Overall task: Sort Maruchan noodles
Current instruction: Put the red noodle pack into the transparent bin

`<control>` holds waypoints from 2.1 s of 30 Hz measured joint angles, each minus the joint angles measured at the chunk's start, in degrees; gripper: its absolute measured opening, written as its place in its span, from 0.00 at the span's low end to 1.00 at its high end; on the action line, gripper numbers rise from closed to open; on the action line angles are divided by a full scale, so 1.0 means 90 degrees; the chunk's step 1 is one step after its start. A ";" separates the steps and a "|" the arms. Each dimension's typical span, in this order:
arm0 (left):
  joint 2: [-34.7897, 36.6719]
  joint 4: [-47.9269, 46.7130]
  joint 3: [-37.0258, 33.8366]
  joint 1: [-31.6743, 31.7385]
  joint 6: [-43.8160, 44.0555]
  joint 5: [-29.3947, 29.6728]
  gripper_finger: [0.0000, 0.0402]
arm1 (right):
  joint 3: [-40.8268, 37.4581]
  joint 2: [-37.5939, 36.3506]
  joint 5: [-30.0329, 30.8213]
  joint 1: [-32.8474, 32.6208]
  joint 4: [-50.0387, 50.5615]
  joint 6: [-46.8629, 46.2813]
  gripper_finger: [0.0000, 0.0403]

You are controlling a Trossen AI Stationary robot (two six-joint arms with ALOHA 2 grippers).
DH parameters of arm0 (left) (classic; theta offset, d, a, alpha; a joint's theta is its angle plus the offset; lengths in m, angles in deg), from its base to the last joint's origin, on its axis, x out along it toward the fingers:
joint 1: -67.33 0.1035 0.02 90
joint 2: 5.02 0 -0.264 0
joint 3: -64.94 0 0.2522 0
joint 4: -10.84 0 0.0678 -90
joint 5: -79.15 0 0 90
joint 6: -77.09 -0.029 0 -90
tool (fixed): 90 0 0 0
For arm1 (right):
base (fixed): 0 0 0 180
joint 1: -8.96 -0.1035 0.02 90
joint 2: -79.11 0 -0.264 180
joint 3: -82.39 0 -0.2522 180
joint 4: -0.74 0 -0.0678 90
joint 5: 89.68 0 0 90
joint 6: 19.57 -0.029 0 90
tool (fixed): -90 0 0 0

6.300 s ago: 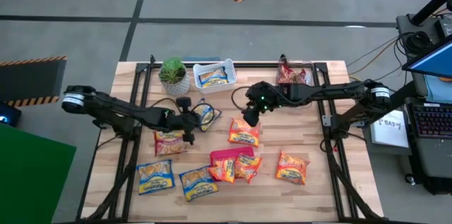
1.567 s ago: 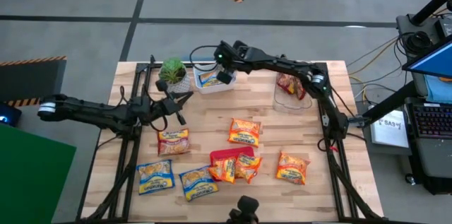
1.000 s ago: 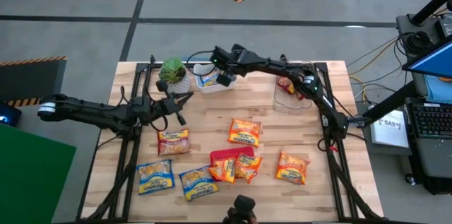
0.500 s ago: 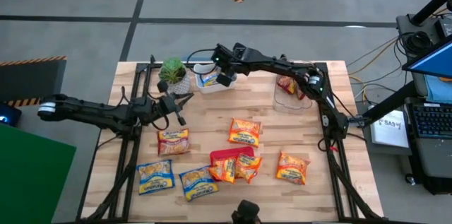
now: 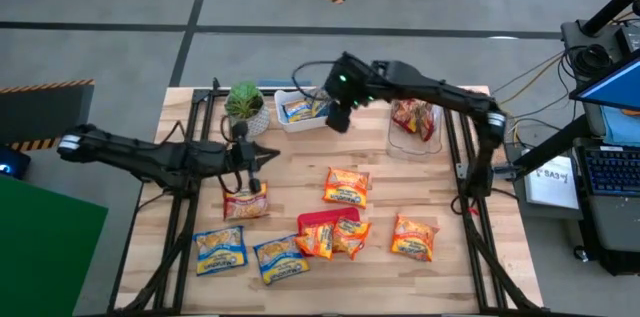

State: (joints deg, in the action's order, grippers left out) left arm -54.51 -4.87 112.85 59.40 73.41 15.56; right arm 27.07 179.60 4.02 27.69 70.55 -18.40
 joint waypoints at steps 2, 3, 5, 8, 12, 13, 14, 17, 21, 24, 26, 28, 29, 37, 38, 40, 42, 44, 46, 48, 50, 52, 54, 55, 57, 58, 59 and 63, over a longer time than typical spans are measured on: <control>-0.0121 -0.0755 0.0272 -0.0126 0.0411 -0.0096 0.00 | -0.0658 -0.0470 -0.0169 -0.0212 -0.0395 -0.0022 0.34; -0.0188 -0.1110 0.0397 -0.0179 0.0635 -0.0199 0.00 | -0.1044 -0.0709 -0.0177 -0.0332 -0.0640 -0.0022 0.33; -0.0323 -0.1838 0.0626 -0.0249 0.1081 -0.0433 0.00 | -0.1850 -0.1170 -0.0183 -0.0585 -0.1222 -0.0040 0.32; -0.0575 -0.2715 0.0917 -0.0292 0.1750 -0.0746 0.00 | -0.3073 -0.1810 -0.0201 -0.0951 -0.2233 -0.0174 0.32; -0.0949 -0.3595 0.1228 -0.0293 0.2398 -0.1033 0.00 | -0.4435 -0.2562 -0.0202 -0.1360 -0.3334 -0.0244 0.32; -0.1052 -0.3814 0.1303 -0.0293 0.2538 -0.1089 0.00 | -0.4712 -0.2713 -0.0199 -0.1446 -0.3504 -0.0261 0.32; -0.1158 -0.4025 0.1381 -0.0293 0.2694 -0.1163 0.00 | -0.4967 -0.2866 -0.0198 -0.1523 -0.3647 -0.0322 0.32; -0.1454 -0.4598 0.1591 -0.0293 0.3149 -0.1401 0.02 | -0.5648 -0.3243 -0.0201 -0.1699 -0.4233 -0.0466 0.32; -0.1826 -0.5172 0.1707 -0.0293 0.3585 -0.2055 0.10 | -0.6391 -0.3638 -0.0196 -0.1816 -0.5211 -0.0515 0.31; -0.2075 -0.5450 0.1669 -0.0311 0.3659 -0.2419 0.18 | -0.6774 -0.3805 -0.0236 -0.1839 -0.5779 -0.0488 0.30; -0.2273 -0.5765 0.1625 -0.0347 0.3570 -0.2445 0.25 | -0.6950 -0.3884 -0.0254 -0.1839 -0.6052 -0.0483 0.29; -0.2407 -0.5916 0.1612 -0.0373 0.3397 -0.2445 0.31 | -0.7026 -0.3905 -0.0257 -0.1839 -0.6182 -0.0479 0.29; -0.2462 -0.5979 0.1606 -0.0375 0.3302 -0.2423 0.34 | -0.7046 -0.3910 -0.0257 -0.1839 -0.6169 -0.0472 0.29; -0.2549 -0.5905 0.1322 -0.0368 0.3089 -0.2220 0.46 | -0.7109 -0.3869 -0.0273 -0.1861 -0.6203 -0.0391 0.29; -0.2519 -0.5819 0.1233 -0.0368 0.3119 -0.2220 0.46 | -0.7160 -0.3869 -0.0277 -0.1861 -0.6226 -0.0388 0.29; -0.2475 -0.5614 0.1024 -0.0368 0.3175 -0.2217 0.46 | -0.7306 -0.3869 -0.0298 -0.1861 -0.6382 -0.0374 0.28; -0.2473 -0.5462 0.0800 -0.0368 0.3230 -0.2209 0.46 | -0.7454 -0.3869 -0.0298 -0.1861 -0.6610 -0.0376 0.28; -0.2465 -0.5205 0.0598 -0.0368 0.3261 -0.2152 0.45 | -0.7586 -0.3869 -0.0298 -0.1861 -0.6773 -0.0410 0.28; -0.2469 -0.5057 0.0395 -0.0361 0.3313 -0.2093 0.45 | -0.7695 -0.3869 -0.0297 -0.1861 -0.6910 -0.0467 0.28; -0.2476 -0.4807 0.0209 -0.0358 0.3355 -0.2068 0.43 | -0.7764 -0.3869 -0.0296 -0.1861 -0.7087 -0.0468 0.28; -0.2476 -0.4534 0.0047 -0.0358 0.3417 -0.2016 0.42 | -0.7828 -0.3869 -0.0298 -0.1861 -0.7256 -0.0470 0.28; -0.2473 -0.4327 -0.0075 -0.0358 0.3470 -0.1984 0.40 | -0.7851 -0.3869 -0.0296 -0.1861 -0.7310 -0.0470 0.28; -0.2470 -0.4173 -0.0136 -0.0358 0.3491 -0.1963 0.37 | -0.7851 -0.3869 -0.0296 -0.1859 -0.7360 -0.0469 0.28; -0.2469 -0.4117 -0.0152 -0.0359 0.3494 -0.1924 0.34 | -0.7851 -0.3869 -0.0296 -0.1859 -0.7371 -0.0469 0.28; -0.2469 -0.4049 -0.0159 -0.0363 0.3482 -0.1795 0.28 | -0.7851 -0.3869 -0.0297 -0.1860 -0.7411 -0.0469 0.28; -0.2470 -0.4035 -0.0151 -0.0363 0.3454 -0.1678 0.25 | -0.7851 -0.3869 -0.0296 -0.1859 -0.7429 -0.0469 0.28; -0.2473 -0.4021 -0.0130 -0.0363 0.3390 -0.1530 0.21 | -0.7851 -0.3869 -0.0296 -0.1859 -0.7459 -0.0467 0.28; -0.2479 -0.3657 -0.0087 -0.0361 0.3038 -0.0879 0.04 | -0.7851 -0.3869 -0.0296 -0.1859 -0.7588 -0.0418 0.28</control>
State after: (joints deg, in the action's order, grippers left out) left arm -76.82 -37.79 112.07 56.15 100.75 7.65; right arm -43.60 144.78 1.36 10.96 2.26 -22.17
